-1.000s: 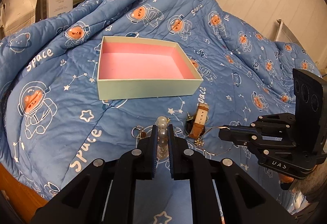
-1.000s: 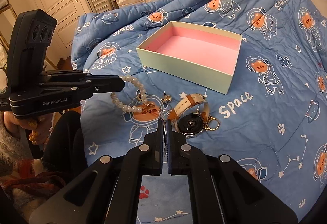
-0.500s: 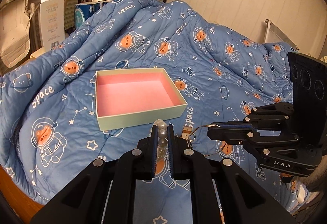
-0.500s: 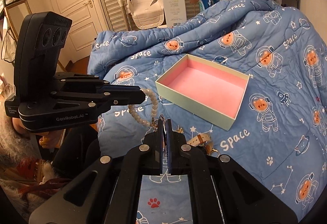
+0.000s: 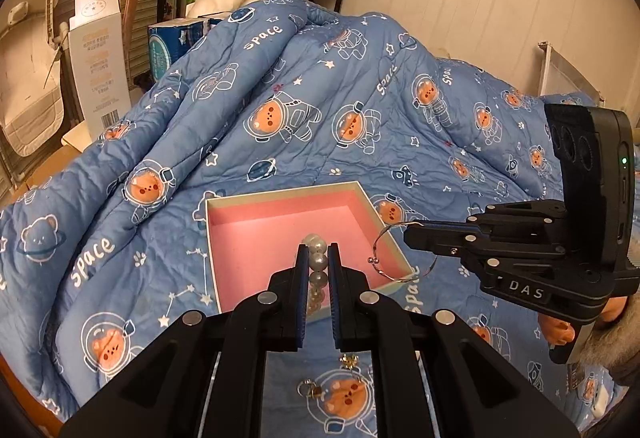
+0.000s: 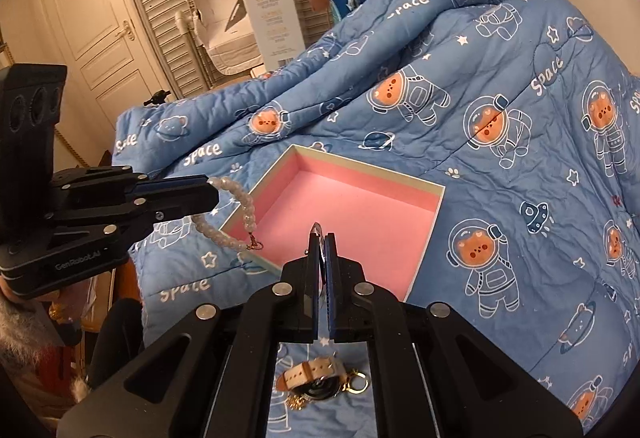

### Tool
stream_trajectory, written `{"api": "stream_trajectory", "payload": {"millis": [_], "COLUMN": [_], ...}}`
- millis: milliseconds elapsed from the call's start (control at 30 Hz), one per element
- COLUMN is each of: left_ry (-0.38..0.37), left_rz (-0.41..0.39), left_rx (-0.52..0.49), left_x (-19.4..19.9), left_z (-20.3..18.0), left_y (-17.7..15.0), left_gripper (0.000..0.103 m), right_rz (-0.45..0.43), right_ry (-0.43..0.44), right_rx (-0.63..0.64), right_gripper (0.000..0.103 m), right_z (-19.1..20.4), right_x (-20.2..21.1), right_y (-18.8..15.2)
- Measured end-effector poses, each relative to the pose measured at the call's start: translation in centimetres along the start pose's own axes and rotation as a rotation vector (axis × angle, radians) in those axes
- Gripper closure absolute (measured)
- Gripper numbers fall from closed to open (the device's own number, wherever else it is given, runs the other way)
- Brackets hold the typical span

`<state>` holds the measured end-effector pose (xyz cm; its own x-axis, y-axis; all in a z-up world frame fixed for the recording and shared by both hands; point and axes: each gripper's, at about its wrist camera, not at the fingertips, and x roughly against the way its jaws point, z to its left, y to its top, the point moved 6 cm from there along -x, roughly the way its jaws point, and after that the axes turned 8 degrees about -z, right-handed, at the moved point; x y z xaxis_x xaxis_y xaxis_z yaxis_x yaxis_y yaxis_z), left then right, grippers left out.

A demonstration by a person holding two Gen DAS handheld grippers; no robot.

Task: Organize jewelry
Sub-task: 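Carry the pearl bracelet and gold hoop into the pink box and open both tools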

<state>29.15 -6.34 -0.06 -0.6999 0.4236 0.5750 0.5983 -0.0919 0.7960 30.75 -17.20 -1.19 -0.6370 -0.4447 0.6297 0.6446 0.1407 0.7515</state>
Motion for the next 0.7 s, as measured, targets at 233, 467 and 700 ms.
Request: {"api": "stream_trajectory", "payload": {"millis": [233,467,700], "left_ry": [0.011,-0.025,0.018], "left_rz": [0.08,0.131,0.173], "left_rx": [0.048,0.108,0.153], "left_x": [-5.6,-9.3,-11.0], "left_z": [1.4,1.9,4.6], "left_y": [0.7,0.2,-1.6], "left_gripper": [0.094,0.094,0.094], "right_rz": [0.086,0.143,0.173], "right_ry": [-0.03,-0.045,-0.08], "right_rx": [-0.124,-0.223,-0.225], "right_gripper": [0.1,0.1,0.1], "right_z": [-3.2,-5.2,-5.8], "right_x": [-6.5,-11.3,-13.4], "right_y": [0.8,0.8,0.7]}}
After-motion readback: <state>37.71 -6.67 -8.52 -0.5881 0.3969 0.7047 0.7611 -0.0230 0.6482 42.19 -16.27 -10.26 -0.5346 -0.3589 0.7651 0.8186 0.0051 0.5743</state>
